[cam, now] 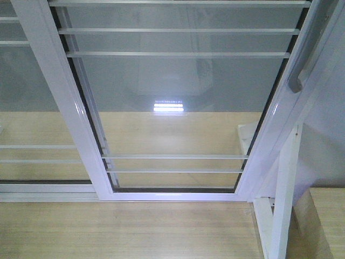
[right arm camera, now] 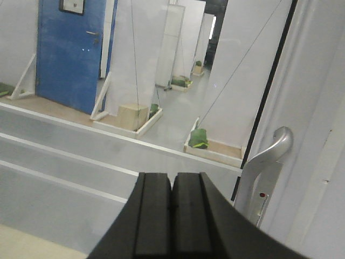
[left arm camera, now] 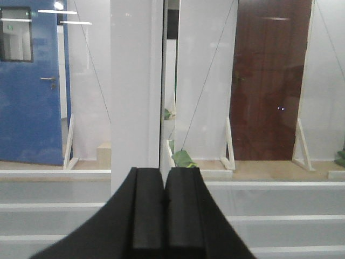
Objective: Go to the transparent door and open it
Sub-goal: 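Raise the right gripper open toward the silver vertical handle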
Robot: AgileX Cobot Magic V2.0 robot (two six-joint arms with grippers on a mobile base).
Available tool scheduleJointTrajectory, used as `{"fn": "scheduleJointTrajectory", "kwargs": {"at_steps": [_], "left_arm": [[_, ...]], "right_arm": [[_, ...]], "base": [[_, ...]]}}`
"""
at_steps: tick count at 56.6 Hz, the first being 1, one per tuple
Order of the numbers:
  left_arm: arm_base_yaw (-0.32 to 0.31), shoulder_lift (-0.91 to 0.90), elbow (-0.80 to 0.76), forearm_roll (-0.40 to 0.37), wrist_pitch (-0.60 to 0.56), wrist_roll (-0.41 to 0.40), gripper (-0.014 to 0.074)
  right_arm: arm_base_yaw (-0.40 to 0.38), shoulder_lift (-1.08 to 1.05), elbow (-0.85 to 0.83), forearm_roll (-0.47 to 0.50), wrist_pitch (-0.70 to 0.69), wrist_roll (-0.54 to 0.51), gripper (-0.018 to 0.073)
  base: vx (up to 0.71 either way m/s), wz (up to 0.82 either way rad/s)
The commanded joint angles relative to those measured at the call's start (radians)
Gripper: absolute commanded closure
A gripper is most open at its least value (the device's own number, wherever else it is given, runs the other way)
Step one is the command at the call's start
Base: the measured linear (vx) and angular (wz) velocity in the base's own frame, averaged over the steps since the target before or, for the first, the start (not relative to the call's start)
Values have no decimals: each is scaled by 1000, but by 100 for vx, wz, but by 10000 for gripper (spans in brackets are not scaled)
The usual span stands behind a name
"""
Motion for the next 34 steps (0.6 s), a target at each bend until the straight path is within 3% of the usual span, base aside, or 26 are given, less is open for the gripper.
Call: {"fn": "scheduleJointTrajectory", "kwargs": {"at_steps": [1, 34], "left_arm": [[-3, 70, -72, -2, -77, -11, 594], [-3, 88, -71, -2, -114, -10, 573]], "right_arm": [[-3, 70, -59, 0, -73, -6, 564], [-3, 132, -59, 2, -73, -3, 532]], "base": [[0, 0], [0, 0]]}}
